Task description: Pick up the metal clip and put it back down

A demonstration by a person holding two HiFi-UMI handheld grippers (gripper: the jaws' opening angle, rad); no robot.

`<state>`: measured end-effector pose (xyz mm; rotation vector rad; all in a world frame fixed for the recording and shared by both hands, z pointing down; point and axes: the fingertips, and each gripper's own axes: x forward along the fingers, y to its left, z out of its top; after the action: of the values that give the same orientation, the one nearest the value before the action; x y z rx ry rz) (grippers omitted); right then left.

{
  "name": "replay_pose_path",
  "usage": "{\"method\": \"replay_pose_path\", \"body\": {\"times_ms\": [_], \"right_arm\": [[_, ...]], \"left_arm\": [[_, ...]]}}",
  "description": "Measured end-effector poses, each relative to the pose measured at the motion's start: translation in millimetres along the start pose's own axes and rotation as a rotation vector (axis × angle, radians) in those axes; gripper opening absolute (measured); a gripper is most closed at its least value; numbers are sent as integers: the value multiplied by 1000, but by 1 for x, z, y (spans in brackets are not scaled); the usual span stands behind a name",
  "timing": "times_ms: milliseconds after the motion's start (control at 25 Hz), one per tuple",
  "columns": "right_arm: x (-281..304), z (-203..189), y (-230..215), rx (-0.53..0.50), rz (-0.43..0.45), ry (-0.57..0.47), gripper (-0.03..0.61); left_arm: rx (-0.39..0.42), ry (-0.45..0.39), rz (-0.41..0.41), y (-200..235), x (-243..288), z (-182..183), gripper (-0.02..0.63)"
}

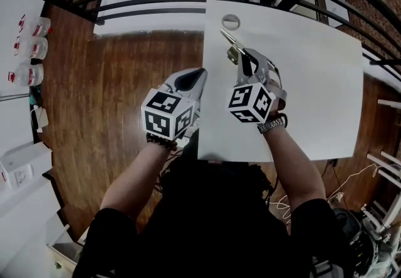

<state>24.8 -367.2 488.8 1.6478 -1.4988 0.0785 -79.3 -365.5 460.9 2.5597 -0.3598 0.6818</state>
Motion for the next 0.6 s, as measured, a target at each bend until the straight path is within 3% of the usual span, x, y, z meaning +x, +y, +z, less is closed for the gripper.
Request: {"method": "replay_pose_path", "body": {"times_ms": [600], "right_arm": [[67,-21,28,-120,-27,84,2]], "left_arm": [[-21,77,-60,40,31,-23,15]]}}
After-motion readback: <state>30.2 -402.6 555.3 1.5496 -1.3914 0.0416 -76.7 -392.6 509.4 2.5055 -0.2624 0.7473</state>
